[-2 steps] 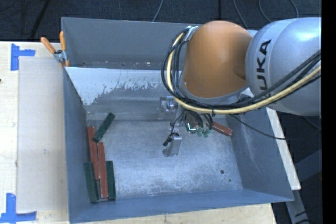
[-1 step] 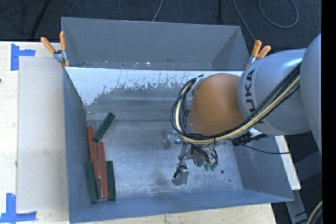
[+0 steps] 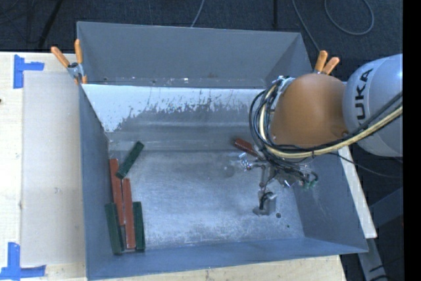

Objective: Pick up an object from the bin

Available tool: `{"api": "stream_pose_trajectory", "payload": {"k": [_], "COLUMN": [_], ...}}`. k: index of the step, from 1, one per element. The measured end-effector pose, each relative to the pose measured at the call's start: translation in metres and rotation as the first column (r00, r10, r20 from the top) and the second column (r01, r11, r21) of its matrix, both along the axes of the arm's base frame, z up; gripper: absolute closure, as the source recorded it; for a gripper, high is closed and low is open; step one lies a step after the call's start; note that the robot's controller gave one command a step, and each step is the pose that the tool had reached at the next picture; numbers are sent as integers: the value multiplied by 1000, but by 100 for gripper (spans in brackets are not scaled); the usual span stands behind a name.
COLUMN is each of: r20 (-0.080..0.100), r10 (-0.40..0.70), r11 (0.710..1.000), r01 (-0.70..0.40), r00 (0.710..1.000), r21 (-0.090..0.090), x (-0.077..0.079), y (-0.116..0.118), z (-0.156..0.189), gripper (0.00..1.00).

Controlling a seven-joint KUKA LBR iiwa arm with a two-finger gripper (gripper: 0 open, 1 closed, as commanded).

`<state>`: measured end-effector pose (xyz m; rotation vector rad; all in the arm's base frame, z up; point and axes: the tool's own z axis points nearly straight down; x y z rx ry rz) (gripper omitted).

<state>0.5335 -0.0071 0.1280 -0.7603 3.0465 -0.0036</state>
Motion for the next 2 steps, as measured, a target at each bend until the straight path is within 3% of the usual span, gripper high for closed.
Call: {"api": "stream_pose_trajectory", "payload": {"k": [1, 2], "r20": [0, 5], "r10": [243, 370], "r11": [970, 929], "r01": [-243, -370], "r00": [970, 929], "r21": [1, -1], "x": [18, 67], "y": [-65, -84], "z": [21, 71], "gripper": [0, 0]}}
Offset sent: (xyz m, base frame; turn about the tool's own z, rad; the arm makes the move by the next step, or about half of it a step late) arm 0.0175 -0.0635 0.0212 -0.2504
